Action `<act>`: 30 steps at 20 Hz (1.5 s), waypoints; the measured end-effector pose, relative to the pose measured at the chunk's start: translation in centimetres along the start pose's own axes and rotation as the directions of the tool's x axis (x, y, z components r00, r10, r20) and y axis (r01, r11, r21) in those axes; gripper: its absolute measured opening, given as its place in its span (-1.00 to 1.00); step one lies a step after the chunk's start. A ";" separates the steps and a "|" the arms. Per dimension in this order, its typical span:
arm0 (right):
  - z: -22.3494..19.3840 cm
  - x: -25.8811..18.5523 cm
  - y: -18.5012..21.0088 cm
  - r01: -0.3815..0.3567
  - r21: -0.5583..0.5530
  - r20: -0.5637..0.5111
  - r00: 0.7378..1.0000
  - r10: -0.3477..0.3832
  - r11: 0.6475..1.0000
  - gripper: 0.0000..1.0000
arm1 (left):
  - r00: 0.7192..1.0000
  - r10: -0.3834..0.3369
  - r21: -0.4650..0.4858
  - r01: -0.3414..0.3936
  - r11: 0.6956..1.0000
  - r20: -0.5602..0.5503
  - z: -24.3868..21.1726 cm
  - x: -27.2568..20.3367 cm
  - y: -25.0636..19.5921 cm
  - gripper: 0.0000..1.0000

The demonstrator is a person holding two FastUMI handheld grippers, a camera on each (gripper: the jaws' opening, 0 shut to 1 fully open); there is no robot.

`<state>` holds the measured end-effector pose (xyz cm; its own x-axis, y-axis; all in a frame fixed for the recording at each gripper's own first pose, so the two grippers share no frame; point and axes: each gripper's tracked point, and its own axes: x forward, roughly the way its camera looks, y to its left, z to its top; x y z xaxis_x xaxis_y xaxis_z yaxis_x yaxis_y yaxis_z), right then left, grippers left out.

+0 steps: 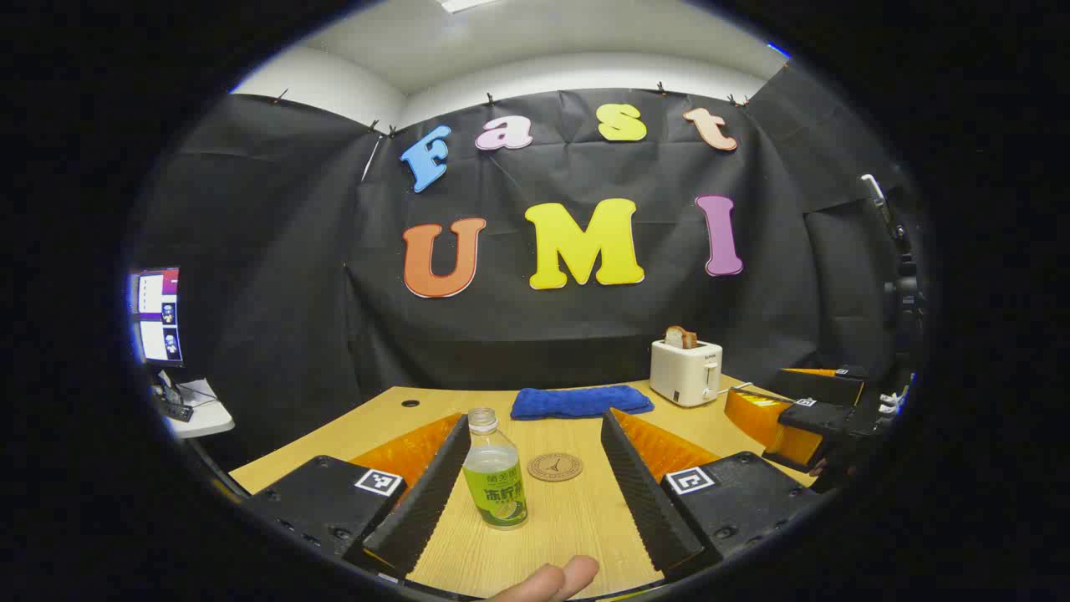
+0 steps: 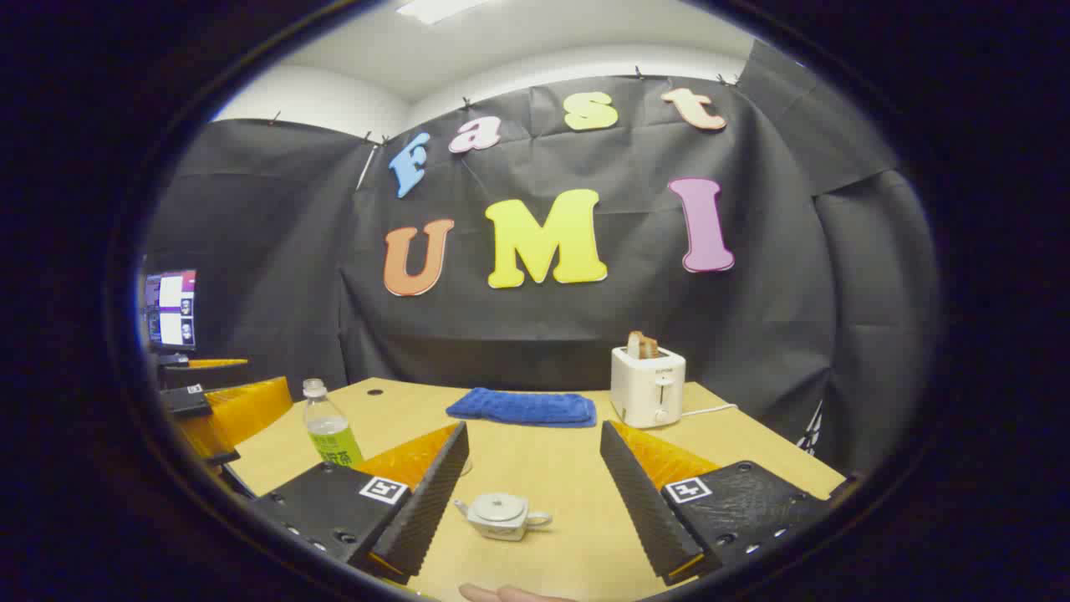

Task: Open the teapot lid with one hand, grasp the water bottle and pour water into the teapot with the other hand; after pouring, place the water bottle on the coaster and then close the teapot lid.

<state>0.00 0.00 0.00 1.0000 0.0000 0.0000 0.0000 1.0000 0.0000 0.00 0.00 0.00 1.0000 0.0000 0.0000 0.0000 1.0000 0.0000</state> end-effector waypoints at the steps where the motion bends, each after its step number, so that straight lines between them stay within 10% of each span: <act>1: 0.1 0.0 -0.3 -0.003 -0.005 0.005 1.000 0.003 1.000 0.91 | 1.000 0.008 -0.004 -0.008 1.000 -0.003 -0.1 0.0 0.5 0.96; 22: -1.7 2.9 0.3 0.013 -0.041 0.054 0.998 -0.010 0.999 0.91 | 0.994 0.088 -0.029 -0.090 0.996 -0.058 -2.1 1.9 5.5 0.96; 30: -10.2 6.3 1.7 -0.022 -0.036 -0.138 0.990 0.017 0.999 0.89 | 0.991 0.098 -0.045 -0.102 0.994 -0.089 -3.1 2.5 6.4 0.96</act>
<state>6.34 1.73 -10.25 0.9902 0.0168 -0.1383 -0.0220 0.9991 -0.0362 2.51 6.39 -3.14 0.9912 0.0977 -0.0892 -0.1020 0.9938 -0.0453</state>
